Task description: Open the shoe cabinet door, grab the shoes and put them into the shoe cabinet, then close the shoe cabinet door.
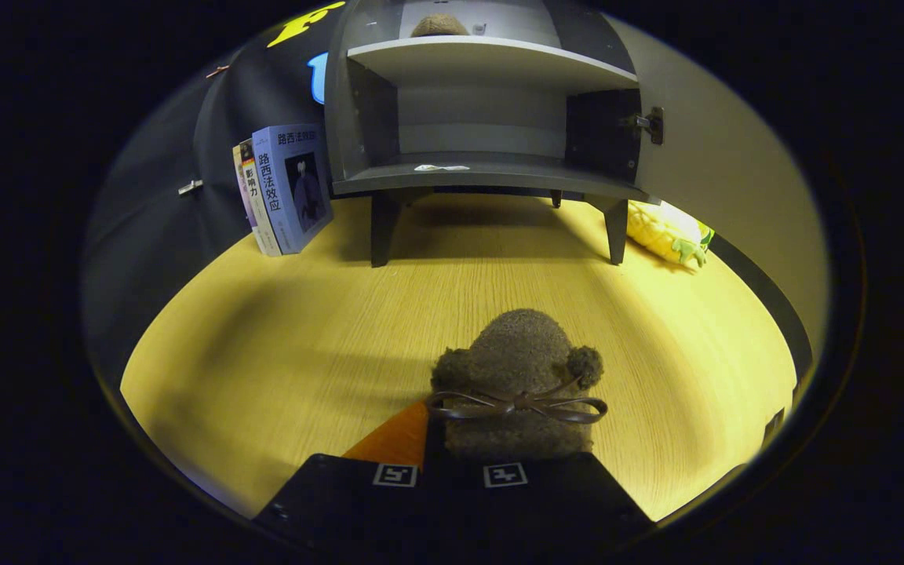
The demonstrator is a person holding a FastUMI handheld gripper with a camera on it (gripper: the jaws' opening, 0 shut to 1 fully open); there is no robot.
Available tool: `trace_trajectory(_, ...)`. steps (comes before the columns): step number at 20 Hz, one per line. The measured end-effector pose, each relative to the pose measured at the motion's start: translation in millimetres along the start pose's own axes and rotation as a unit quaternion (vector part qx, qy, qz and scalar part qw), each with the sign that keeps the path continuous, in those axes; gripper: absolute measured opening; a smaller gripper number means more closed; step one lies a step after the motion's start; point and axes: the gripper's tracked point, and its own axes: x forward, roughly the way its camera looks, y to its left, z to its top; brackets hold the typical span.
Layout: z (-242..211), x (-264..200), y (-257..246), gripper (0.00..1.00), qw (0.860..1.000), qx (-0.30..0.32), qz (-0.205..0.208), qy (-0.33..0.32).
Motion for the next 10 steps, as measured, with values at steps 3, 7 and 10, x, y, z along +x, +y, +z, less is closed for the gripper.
trace_trajectory(3,1.1,0.8,0.3,0.16,1.000,0.002,0.002,0.000)
trace_trajectory(7,0.1,1.2,0.6,0.16,1.000,-0.012,0.010,0.002)
trace_trajectory(10,1.9,1.7,-2.0,0.05,1.000,-0.015,0.008,-0.005)
